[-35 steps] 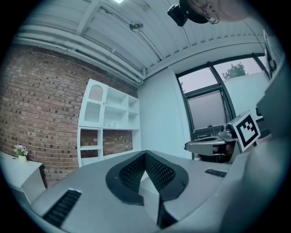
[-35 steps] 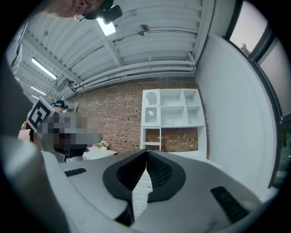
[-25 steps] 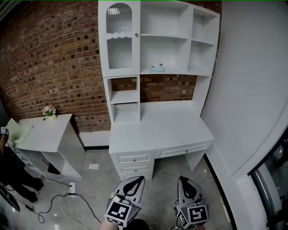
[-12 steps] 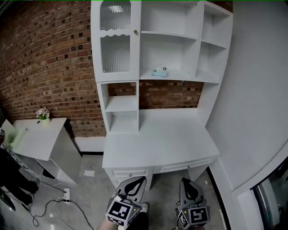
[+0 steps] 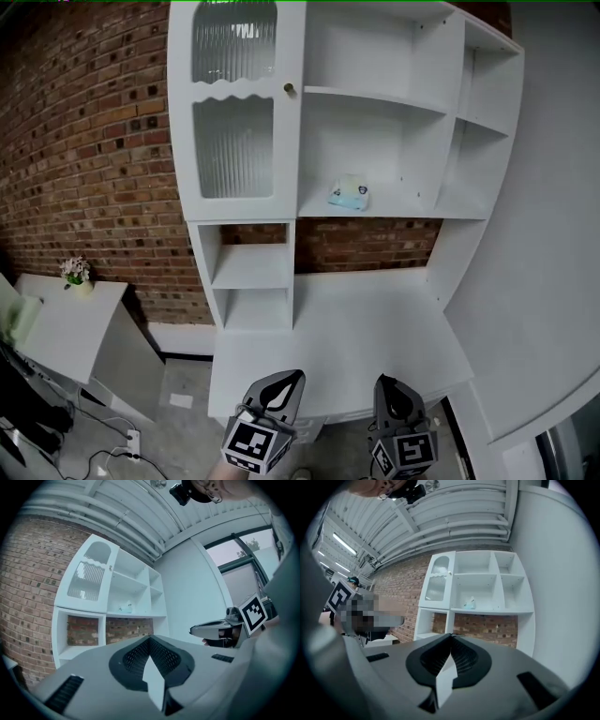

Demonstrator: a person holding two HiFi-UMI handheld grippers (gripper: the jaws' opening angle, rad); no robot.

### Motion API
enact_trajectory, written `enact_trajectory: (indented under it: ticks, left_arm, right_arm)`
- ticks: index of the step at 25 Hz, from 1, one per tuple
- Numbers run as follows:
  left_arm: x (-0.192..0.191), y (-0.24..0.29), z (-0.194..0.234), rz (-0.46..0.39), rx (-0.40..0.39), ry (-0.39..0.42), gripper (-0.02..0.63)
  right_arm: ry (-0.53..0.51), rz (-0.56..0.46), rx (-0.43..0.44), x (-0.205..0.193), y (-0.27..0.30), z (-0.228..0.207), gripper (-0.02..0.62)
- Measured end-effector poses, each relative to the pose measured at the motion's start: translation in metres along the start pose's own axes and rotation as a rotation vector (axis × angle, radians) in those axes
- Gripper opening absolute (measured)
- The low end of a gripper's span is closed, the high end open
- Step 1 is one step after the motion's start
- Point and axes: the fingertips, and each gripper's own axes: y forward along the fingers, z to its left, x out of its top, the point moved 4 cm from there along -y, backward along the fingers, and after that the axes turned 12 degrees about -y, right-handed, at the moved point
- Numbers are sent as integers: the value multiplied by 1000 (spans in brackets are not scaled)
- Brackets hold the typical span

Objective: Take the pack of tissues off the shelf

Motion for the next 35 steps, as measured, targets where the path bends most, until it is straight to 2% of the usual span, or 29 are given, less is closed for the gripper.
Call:
enact_trajectory:
  ticks: [6,11,18,25,30,31,35]
  left_arm:
    - [7,62,52,-4,13,1,14]
    - [8,99,75,13,38,8,14]
    - [10,146,107,-4,143,15,14]
    - [27,191,126,-17,234,5,14]
    - [36,216,135,-43,265,28,14]
    - [36,221,137,-44,267,31,14]
    - [43,237,140,-57,266,55,14]
  right_arm:
    - [14,-12,-3,-4,82,-27,5]
    - [25,-9,19,-15,134,-48,5]
    - [25,-53,106,-22,207,-76,5]
    - [-14,-118,187,8,276,-118,5]
    - [-77,-161,196,36,314,-145,5]
    - [-85,-172,195,44,320,-150,16]
    - [-115,-207,182,70,347,-167,133]
